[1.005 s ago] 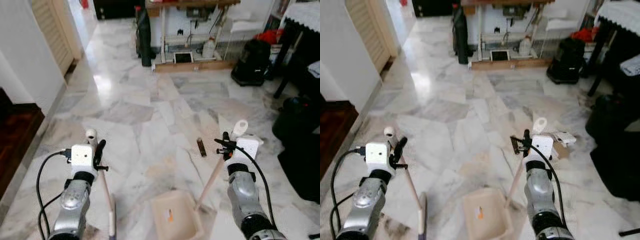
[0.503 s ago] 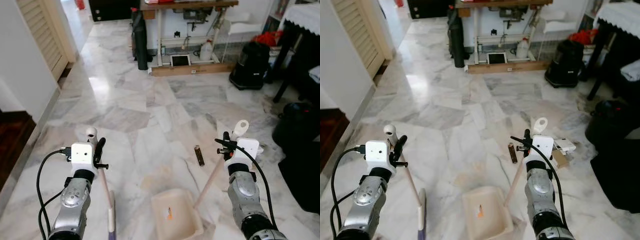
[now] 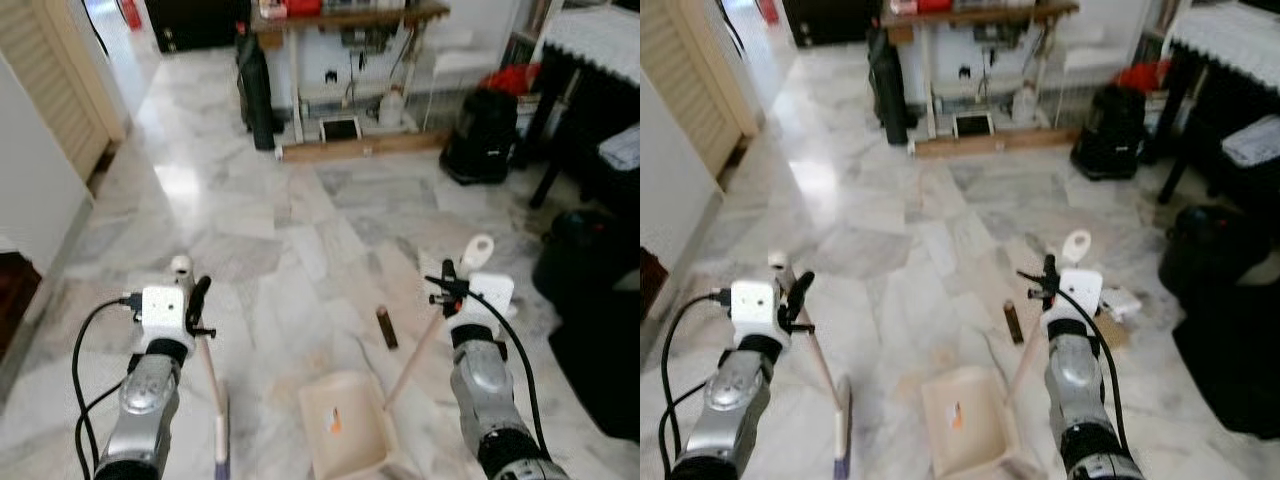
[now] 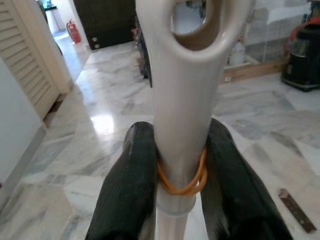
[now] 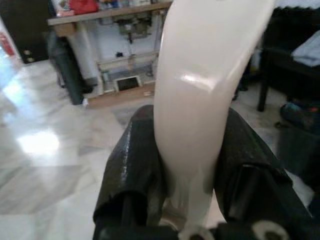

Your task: Sweep floor

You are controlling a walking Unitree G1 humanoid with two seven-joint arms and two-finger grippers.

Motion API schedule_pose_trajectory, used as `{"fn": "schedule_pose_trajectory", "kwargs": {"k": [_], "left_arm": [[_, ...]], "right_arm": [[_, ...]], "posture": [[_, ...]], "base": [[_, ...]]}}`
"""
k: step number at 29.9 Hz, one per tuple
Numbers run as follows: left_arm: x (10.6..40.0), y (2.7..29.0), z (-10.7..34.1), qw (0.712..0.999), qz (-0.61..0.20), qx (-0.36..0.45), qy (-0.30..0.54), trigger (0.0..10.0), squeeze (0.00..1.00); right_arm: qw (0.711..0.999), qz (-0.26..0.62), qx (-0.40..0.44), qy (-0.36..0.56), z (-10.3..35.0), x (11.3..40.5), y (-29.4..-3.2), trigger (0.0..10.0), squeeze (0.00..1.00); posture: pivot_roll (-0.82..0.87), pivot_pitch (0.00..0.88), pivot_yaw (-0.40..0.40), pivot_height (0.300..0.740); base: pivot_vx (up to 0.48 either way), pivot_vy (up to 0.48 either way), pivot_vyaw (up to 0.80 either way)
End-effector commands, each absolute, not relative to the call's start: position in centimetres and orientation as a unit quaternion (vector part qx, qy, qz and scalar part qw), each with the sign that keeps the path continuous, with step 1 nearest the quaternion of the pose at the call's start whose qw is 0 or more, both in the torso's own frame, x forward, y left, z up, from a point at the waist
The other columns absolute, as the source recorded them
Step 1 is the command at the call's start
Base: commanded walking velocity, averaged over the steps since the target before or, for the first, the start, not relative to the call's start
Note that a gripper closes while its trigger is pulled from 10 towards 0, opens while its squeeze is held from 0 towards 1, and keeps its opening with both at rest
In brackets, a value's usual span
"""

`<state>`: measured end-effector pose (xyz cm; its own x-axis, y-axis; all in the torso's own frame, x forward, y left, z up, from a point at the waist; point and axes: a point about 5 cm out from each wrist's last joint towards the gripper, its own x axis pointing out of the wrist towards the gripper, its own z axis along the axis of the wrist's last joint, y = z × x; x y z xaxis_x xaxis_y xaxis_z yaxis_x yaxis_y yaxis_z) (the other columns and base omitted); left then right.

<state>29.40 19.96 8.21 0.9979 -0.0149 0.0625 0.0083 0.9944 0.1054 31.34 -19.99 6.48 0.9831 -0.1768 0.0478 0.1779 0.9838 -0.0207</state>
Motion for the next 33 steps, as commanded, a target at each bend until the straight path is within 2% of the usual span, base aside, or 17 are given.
{"fn": "schedule_pose_trajectory", "kwargs": {"k": [1, 11, 19, 25, 33], "left_arm": [[29.94, 20.65, 9.49, 0.996, 0.000, 0.065, -0.055, 10.0, 0.00], [29.67, 20.57, 9.28, 0.996, 0.006, 0.064, -0.055, 10.0, 0.00], [29.53, 20.63, 9.18, 0.997, 0.008, 0.063, -0.054, 10.0, 0.00], [29.56, 20.55, 9.16, 0.997, 0.006, 0.064, -0.053, 10.0, 0.00], [29.58, 20.60, 9.19, 0.996, 0.006, 0.064, -0.053, 10.0, 0.00]], "right_arm": [[0.995, -0.079, -0.010, -0.052, 7.89, 32.25, -19.21, 10.0, 0.00], [0.995, -0.082, -0.011, -0.059, 8.37, 32.47, -19.80, 10.0, 0.00], [0.996, -0.075, -0.010, -0.055, 8.15, 32.40, -19.30, 10.0, 0.00], [0.996, -0.073, -0.007, -0.056, 8.13, 32.37, -19.21, 10.0, 0.00], [0.996, -0.070, -0.008, -0.058, 8.11, 32.36, -18.96, 10.0, 0.00]], "posture": [[0.04, 0.000, 0.066, 0.740], [0.05, 0.000, 0.050, 0.740], [0.06, 0.000, 0.050, 0.740], [0.06, 0.000, 0.050, 0.740], [0.07, 0.000, 0.052, 0.740]], "base": [[0.341, 0.000, 0.00], [0.338, 0.000, 0.00], [0.336, 0.000, 0.00], [0.337, 0.000, -0.55], [0.337, 0.000, 0.00]]}}
